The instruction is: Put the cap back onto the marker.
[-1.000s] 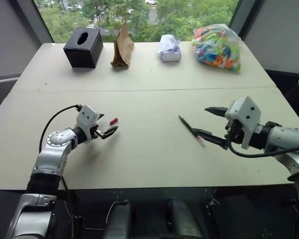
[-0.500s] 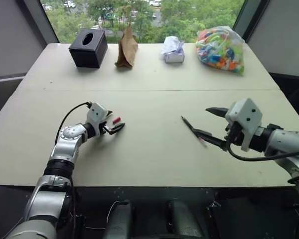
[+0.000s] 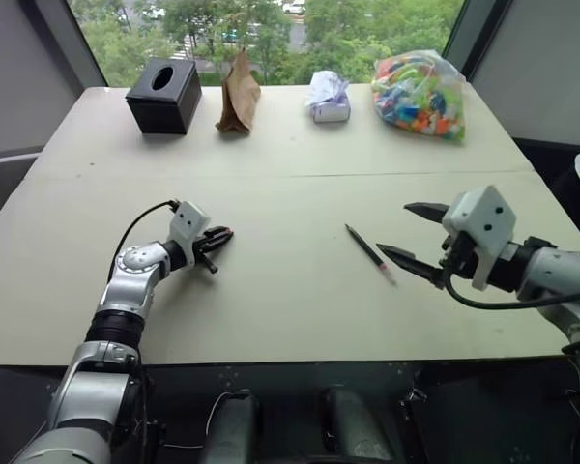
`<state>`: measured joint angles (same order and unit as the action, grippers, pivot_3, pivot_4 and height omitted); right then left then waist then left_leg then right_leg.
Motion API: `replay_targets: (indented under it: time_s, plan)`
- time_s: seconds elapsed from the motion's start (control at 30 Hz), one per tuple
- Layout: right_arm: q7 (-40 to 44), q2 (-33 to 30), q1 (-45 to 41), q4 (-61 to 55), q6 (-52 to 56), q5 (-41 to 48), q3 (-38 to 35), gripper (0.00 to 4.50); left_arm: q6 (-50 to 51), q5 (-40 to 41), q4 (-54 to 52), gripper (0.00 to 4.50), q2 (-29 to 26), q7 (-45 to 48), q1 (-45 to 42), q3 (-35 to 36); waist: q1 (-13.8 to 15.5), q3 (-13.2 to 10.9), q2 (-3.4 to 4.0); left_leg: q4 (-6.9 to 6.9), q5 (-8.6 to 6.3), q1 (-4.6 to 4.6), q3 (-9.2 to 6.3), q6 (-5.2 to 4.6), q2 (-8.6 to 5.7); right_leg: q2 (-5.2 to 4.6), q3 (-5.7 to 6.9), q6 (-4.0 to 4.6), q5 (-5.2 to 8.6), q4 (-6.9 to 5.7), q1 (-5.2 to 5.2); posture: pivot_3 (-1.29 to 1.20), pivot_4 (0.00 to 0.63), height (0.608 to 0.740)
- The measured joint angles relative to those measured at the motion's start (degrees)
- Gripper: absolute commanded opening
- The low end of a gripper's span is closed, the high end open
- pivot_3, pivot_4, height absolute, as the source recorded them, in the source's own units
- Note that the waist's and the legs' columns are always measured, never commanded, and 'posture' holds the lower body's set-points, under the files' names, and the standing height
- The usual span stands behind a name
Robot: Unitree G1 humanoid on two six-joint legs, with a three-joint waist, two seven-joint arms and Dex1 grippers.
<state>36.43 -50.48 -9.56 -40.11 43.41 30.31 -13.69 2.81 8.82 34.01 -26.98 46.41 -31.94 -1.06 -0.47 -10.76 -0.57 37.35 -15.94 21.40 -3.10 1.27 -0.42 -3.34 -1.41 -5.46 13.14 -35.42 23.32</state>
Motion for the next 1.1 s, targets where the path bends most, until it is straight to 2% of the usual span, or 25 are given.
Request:
replay_targets:
  time_s: [0.1,0.2,0.4,0.63,0.83,1.1]
  plan:
    - [-1.3,2.1,0.0,0.0,0.0,0.1,0.1,3.86,2.4,1.1,-3.1,0.05,-0.2,0.4,1.4,0.8,-0.3,0.0,-0.01,-0.03,0.00,0.02,-0.10,0.00,0.06,0.02,-0.01,0.00,0.00,0.00,0.03,0.00,0.150,0.740]
    - [-5.5,8.3,0.1,1.3,0.0,0.0,0.4,3.86,7.2,3.8,-9.7,0.05,-0.6,2.4,4.2,1.3,-0.2,0.0,-0.03,-0.08,0.00,0.14,-0.17,0.01,0.06,0.01,-0.02,0.00,0.00,0.00,0.15,0.00,0.150,0.740]
    - [-10.6,14.3,2.8,7.3,-2.5,-5.2,4.7,3.86,14.9,8.3,-24.3,0.05,-2.9,4.4,5.2,2.4,-0.1,-0.1,-0.09,-0.08,0.01,0.21,-0.16,0.03,-0.03,-0.17,-0.02,-0.01,0.00,0.02,0.16,0.00,0.150,0.740]
    - [-15.3,21.3,1.3,14.4,-4.0,-9.0,7.6,3.86,22.7,12.0,-36.9,0.05,-5.3,4.4,6.8,2.4,-0.4,-0.1,-0.08,-0.13,0.01,0.16,-0.16,0.03,-0.04,-0.04,-0.02,0.00,0.01,0.01,0.17,0.00,0.150,0.740]
    - [-17.4,24.6,-1.0,20.2,-6.0,-12.4,10.4,3.86,26.7,15.4,-42.3,0.05,-6.8,4.8,7.2,2.5,-0.3,-0.1,-0.07,-0.13,0.01,0.16,-0.16,0.03,-0.05,0.00,-0.02,0.01,0.01,0.01,0.16,0.00,0.150,0.740]
    - [-18.5,26.9,-1.8,24.2,-6.6,-14.5,11.3,3.86,27.0,15.7,-43.0,0.05,-8.1,6.5,9.0,2.5,-0.3,-0.1,-0.06,-0.13,0.01,0.16,-0.13,0.03,-0.07,0.01,-0.01,0.01,0.01,0.01,0.17,0.00,0.150,0.740]
